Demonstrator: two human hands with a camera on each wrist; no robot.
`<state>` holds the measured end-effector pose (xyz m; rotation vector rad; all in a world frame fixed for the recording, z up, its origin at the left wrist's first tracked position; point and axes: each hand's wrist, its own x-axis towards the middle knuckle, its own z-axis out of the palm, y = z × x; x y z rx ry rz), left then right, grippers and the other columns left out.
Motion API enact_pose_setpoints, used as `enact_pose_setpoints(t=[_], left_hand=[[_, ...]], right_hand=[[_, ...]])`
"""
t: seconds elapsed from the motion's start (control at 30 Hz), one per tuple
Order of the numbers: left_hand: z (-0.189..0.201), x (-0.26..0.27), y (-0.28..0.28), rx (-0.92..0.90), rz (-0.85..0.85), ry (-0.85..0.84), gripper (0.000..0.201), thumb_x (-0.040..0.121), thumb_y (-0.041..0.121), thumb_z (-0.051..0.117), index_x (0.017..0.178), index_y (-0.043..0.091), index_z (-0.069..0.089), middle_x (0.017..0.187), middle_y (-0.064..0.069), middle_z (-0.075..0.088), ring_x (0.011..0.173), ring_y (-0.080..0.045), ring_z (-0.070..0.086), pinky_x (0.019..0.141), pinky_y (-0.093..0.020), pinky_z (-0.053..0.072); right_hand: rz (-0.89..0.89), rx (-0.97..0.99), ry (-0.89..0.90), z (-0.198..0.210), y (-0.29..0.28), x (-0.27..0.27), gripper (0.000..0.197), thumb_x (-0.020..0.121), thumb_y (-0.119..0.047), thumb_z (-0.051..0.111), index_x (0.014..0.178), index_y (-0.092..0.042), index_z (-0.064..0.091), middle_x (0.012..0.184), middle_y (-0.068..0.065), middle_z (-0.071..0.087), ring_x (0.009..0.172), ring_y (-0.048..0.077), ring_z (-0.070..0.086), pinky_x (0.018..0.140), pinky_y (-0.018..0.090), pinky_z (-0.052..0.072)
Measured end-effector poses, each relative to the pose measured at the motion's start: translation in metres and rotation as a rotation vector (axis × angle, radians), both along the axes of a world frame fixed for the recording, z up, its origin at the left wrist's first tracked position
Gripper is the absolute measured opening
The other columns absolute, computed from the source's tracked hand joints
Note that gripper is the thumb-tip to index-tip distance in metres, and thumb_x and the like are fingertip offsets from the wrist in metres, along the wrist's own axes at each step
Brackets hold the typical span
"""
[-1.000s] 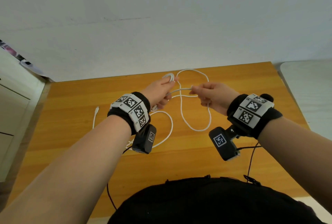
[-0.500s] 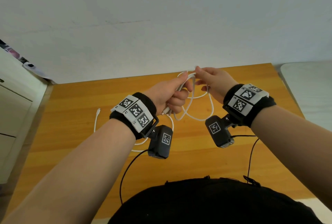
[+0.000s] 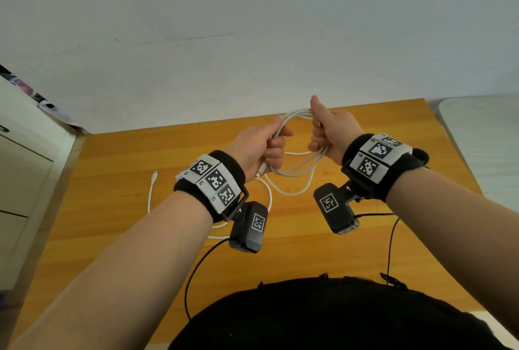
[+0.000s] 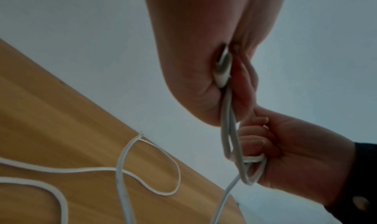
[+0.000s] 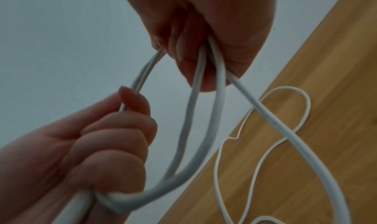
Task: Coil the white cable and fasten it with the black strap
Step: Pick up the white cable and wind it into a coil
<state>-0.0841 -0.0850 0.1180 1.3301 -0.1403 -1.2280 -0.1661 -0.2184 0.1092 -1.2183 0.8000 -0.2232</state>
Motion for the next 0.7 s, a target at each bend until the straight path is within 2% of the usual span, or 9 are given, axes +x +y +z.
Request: enact_pose_setpoints(t=[0.13,0.33,0.43,0.5,0.6,0.63,0.7], left_hand=[[-0.002,-0.005,0.000,-0.028,0.004,0.053,0.035,0.101,0.034,0.034,0.083,0.009,0.051,0.050,0.006,0.034,0.037,-0.005,0.027,0.042,-0.018,0.027],[0.001,-0.005,-0.001,-0.011,0.058,0.022,0.032,0.100,0.032,0.038,0.077,0.012,0.048,0.045,0.009,0.031,0.035,-0.004,0.024,0.038,-0.016,0.022],[0.001,-0.003,-0.003,-0.034,0.108,0.081,0.033,0.100,0.033,0.039,0.076,0.013,0.048,0.043,0.010,0.030,0.033,-0.003,0.024,0.035,-0.015,0.022],[0.002,0.000,-0.004,-0.069,0.153,0.151,0.033,0.100,0.034,0.040,0.075,0.013,0.048,0.043,0.010,0.029,0.032,-0.003,0.024,0.034,-0.015,0.023],[0.006,0.006,-0.004,-0.131,0.238,0.278,0.035,0.099,0.036,0.040,0.072,0.014,0.048,0.043,0.009,0.028,0.032,-0.004,0.022,0.035,-0.015,0.020],[0.008,0.008,-0.004,-0.144,0.262,0.310,0.036,0.099,0.036,0.041,0.071,0.014,0.048,0.042,0.009,0.028,0.031,-0.004,0.022,0.036,-0.015,0.019],[0.011,0.011,-0.005,-0.162,0.296,0.331,0.037,0.099,0.036,0.040,0.069,0.014,0.048,0.042,0.009,0.028,0.031,-0.004,0.022,0.035,-0.015,0.019]], right_hand=[[-0.035,-0.016,0.028,0.000,-0.003,0.002,0.047,0.089,-0.045,0.054,0.058,-0.016,0.037,0.045,-0.005,0.028,0.043,0.013,0.026,0.045,0.025,0.034],[-0.011,0.024,0.036,-0.002,-0.001,0.000,0.045,0.089,-0.048,0.053,0.061,-0.015,0.040,0.042,-0.007,0.029,0.041,0.012,0.025,0.046,0.025,0.033],[0.036,0.032,0.029,-0.003,-0.001,-0.002,0.044,0.089,-0.050,0.050,0.072,-0.009,0.051,0.048,-0.003,0.033,0.042,0.012,0.028,0.054,0.028,0.038],[0.056,0.034,0.019,-0.009,0.000,-0.006,0.048,0.090,-0.051,0.048,0.084,-0.004,0.056,0.056,0.002,0.043,0.048,0.016,0.041,0.062,0.031,0.045],[0.127,0.057,0.014,-0.020,0.003,-0.015,0.052,0.087,-0.054,0.047,0.092,-0.004,0.059,0.072,0.007,0.061,0.073,0.023,0.061,0.084,0.036,0.049],[0.158,0.069,0.024,-0.025,0.005,-0.018,0.056,0.082,-0.058,0.047,0.094,-0.005,0.060,0.079,0.008,0.065,0.082,0.025,0.063,0.090,0.038,0.047],[0.206,0.103,0.039,-0.033,0.008,-0.025,0.065,0.070,-0.065,0.047,0.098,-0.008,0.060,0.088,0.008,0.067,0.091,0.025,0.063,0.095,0.038,0.043]])
